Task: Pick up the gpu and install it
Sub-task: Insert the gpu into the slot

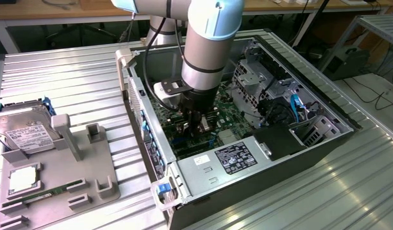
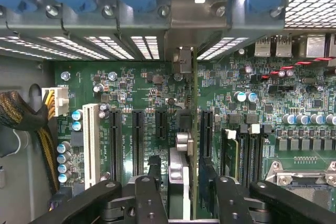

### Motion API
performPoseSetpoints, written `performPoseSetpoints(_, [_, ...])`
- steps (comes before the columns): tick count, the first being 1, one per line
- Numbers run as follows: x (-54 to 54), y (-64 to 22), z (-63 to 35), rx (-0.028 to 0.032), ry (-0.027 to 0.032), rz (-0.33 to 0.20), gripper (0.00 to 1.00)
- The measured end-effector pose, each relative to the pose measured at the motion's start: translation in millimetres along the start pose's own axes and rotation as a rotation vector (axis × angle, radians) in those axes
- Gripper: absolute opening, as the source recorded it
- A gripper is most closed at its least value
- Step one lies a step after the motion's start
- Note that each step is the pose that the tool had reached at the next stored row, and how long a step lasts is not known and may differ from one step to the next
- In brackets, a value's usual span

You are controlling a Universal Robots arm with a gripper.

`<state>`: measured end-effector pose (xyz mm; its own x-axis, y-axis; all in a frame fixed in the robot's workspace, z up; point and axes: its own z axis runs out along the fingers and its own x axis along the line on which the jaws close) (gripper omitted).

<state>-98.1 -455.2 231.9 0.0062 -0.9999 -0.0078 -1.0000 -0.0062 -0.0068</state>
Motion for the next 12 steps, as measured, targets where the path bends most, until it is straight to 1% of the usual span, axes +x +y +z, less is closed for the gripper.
performPoseSetpoints(2, [-0.6, 1.1, 0.0, 0.0000, 0.0000, 0.000, 0.42])
performPoseSetpoints(5, [-2.5, 5.4, 0.0, 0.0000, 0.0000, 0.000, 0.42])
performPoseSetpoints(8, [-4.2, 6.2, -0.2, 0.0000, 0.0000, 0.000, 0.42])
performPoseSetpoints(12, [-4.7, 6.2, -3.9, 0.0038, 0.0000, 0.000, 0.42])
